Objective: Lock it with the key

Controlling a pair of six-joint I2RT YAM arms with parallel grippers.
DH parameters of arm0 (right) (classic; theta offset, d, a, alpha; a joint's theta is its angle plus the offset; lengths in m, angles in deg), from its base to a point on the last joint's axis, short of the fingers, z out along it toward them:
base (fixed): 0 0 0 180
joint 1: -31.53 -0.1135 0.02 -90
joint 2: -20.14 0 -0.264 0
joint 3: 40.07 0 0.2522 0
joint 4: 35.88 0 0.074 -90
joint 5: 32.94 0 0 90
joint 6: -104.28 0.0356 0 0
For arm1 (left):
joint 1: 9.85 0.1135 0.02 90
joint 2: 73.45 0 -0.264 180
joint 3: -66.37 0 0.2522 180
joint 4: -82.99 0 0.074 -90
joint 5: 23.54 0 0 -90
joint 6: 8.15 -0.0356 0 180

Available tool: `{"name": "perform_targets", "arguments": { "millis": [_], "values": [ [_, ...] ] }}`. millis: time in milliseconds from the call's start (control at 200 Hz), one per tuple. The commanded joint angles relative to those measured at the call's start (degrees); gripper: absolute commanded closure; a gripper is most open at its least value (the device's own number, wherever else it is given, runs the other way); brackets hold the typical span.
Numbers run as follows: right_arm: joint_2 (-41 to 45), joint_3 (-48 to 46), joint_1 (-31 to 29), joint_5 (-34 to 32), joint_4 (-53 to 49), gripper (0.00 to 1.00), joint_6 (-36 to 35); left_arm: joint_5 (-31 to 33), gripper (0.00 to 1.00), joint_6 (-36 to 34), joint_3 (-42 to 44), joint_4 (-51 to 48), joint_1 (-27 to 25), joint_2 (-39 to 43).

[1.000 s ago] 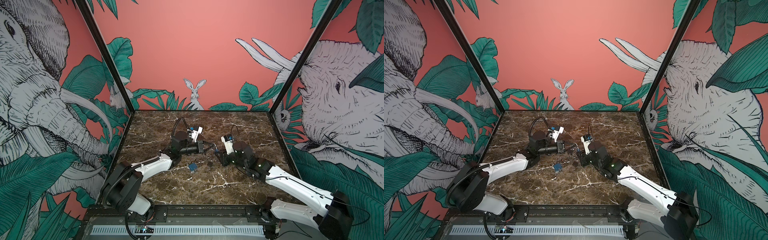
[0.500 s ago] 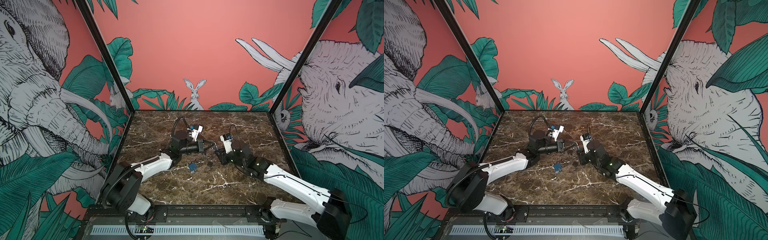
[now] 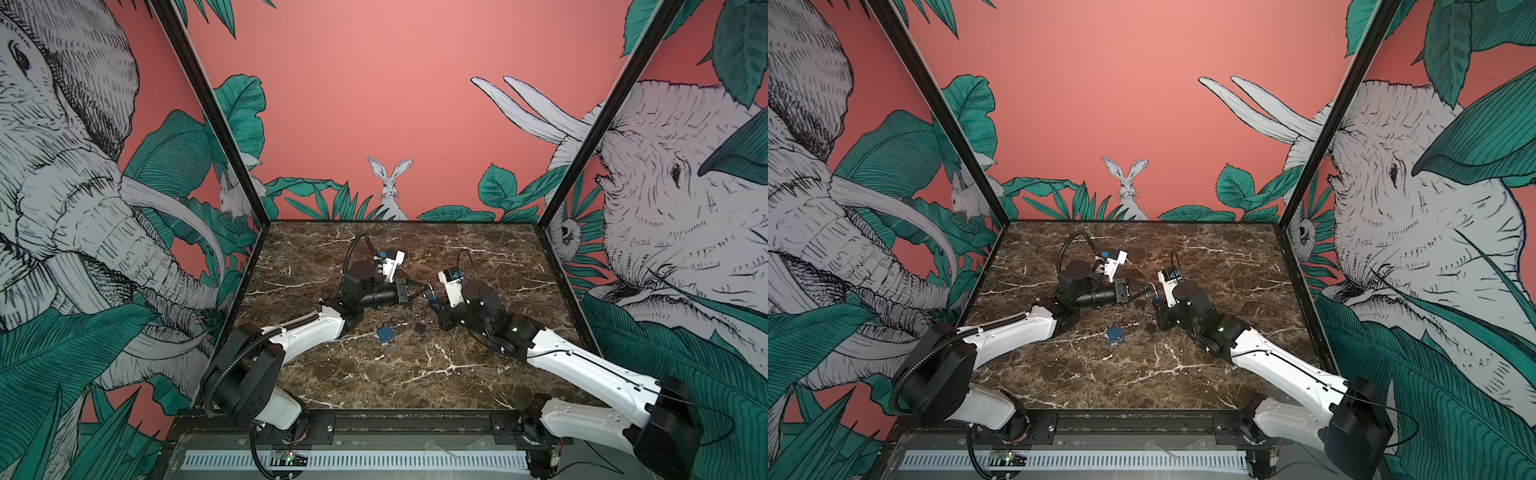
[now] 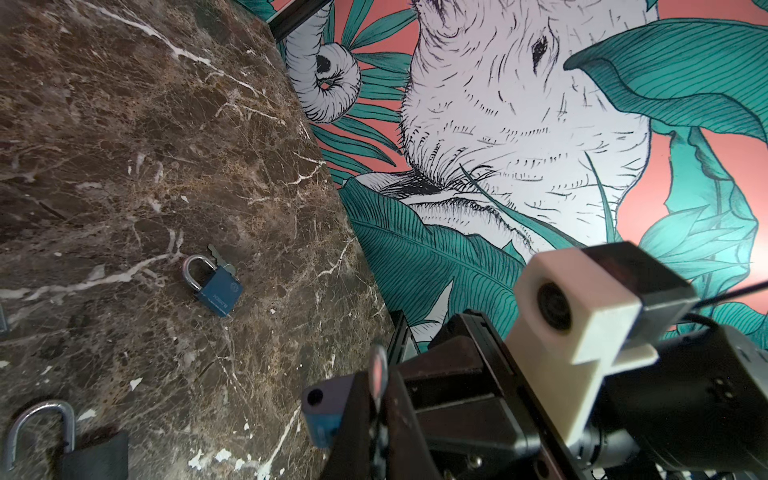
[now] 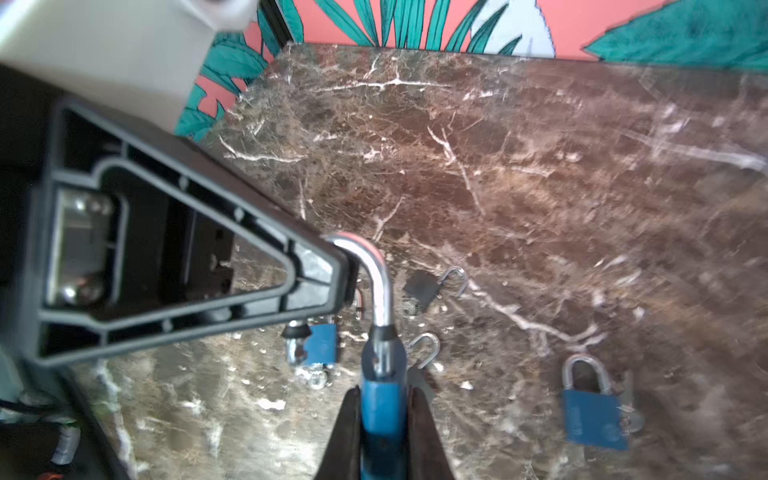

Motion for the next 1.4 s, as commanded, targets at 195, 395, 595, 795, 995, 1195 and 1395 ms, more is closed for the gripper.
{"name": "perform_targets", "arguments": {
  "millis": [195, 395, 595, 795, 995, 1195, 1395],
  "values": [
    [2.1, 2.5, 2.2, 5.3, -0.8, 1.00, 0.7, -2.1, 1.00, -2.8, -1.7, -0.9, -0.2, 3.6],
    [3.7, 5.1, 4.3, 16.6, -6.5, 1.00, 1.2, -0.5, 0.85, -8.9, -3.7, -8.7, -0.2, 5.1],
    [5.3, 6.0, 7.3, 26.7, -10.0, 1.00, 2.0, 0.7, 0.72, -14.0, -5.0, -16.1, -0.1, 6.5],
    [5.8, 7.0, 9.4, 35.6, -14.4, 1.00, 0.3, -0.4, 0.66, -14.8, -4.8, -16.2, 0.6, 8.5],
    [5.1, 7.0, 11.7, 45.9, -16.2, 1.00, -1.2, -4.6, 0.64, -18.4, -6.1, -19.9, 1.8, 10.7],
    [4.4, 5.8, 14.2, 52.1, -13.7, 1.00, -0.1, -9.1, 0.61, -20.1, -5.6, -22.6, 3.0, 13.0],
    [3.0, 5.0, 14.9, 57.5, -8.4, 1.00, 3.1, -12.3, 0.59, -20.0, -4.2, -22.2, 3.1, 13.3]
  ]
}}
